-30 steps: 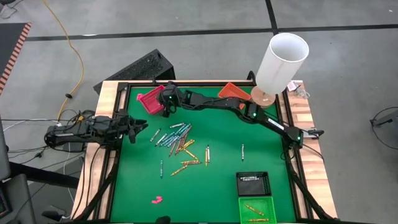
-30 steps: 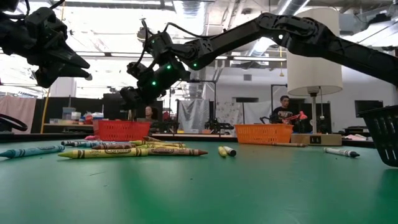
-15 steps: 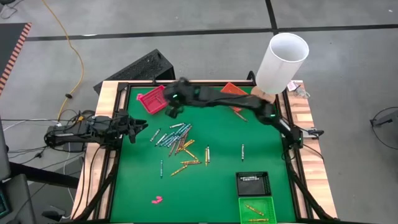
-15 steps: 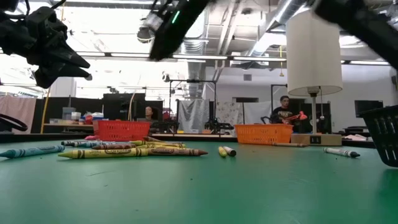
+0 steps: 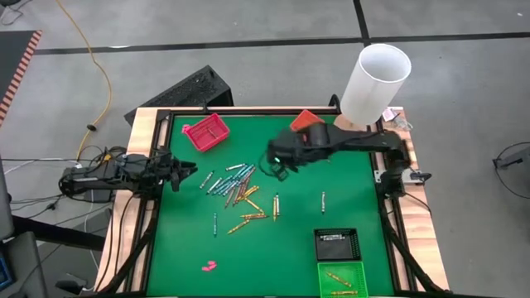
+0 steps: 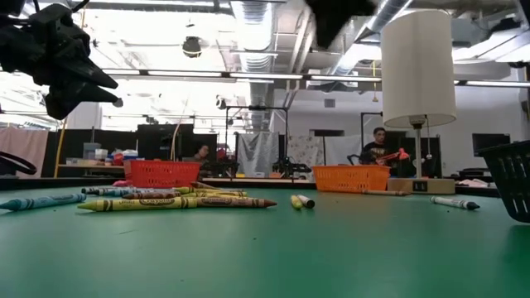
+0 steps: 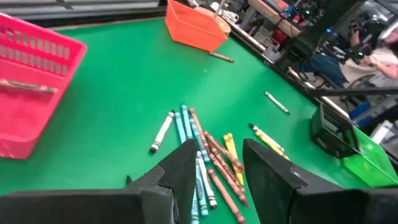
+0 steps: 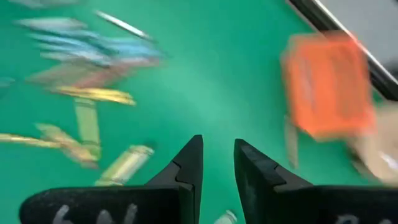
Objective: Sort crayons
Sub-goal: Put the brown crayon into the red bin
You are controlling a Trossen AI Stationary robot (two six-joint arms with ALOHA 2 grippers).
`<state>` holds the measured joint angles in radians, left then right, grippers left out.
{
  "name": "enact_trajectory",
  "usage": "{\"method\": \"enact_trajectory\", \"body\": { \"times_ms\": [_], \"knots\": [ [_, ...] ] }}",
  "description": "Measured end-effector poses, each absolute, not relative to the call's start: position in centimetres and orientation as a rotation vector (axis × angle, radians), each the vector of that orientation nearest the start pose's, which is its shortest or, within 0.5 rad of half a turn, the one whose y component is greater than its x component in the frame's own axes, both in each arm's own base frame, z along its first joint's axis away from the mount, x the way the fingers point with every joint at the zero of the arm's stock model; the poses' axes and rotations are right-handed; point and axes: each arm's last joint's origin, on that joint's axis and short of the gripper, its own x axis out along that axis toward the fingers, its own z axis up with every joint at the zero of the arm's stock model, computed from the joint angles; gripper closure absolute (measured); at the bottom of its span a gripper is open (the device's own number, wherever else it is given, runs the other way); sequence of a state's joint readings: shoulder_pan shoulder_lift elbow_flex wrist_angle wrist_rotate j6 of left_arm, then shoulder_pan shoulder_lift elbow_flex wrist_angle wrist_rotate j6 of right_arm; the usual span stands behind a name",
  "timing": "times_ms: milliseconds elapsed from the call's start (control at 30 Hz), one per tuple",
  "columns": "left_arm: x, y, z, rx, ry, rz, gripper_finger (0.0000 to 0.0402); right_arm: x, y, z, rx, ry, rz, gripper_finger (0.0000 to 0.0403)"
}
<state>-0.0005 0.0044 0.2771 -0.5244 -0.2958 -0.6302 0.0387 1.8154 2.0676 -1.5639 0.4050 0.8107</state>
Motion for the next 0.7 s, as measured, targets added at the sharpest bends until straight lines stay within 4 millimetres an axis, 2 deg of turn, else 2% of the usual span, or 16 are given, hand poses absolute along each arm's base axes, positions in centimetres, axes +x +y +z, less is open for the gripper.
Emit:
{"method": "enact_trajectory", "body": {
  "times_ms": [100, 233, 433, 567, 700],
  "knots": [
    [6.8, 0.8, 20.5, -0.59, 0.153, 0.352, 0.0281, 30.3, 1.1, 37.0, 0.443, 1.033, -0.889, 0.0311],
    [6.8, 0.8, 20.5, -0.589, 0.151, 0.356, 0.0281, 26.5, 1.3, 34.2, 0.546, 1.033, -0.929, 0.0311],
    [6.8, 0.8, 20.5, -0.592, 0.15, 0.359, 0.0281, 22.4, 1.1, 30.1, 0.632, 0.957, -0.905, 0.0311],
    [6.8, 0.8, 20.5, -0.588, 0.148, 0.365, 0.0281, 21.2, 0.4, 27.2, 0.645, 0.877, -0.852, 0.0306],
    [6.8, 0.9, 20.5, -0.565, 0.149, 0.373, 0.0281, 20.9, -0.5, 24.9, 0.597, 0.835, -0.8, 0.0283]
  ]
}}
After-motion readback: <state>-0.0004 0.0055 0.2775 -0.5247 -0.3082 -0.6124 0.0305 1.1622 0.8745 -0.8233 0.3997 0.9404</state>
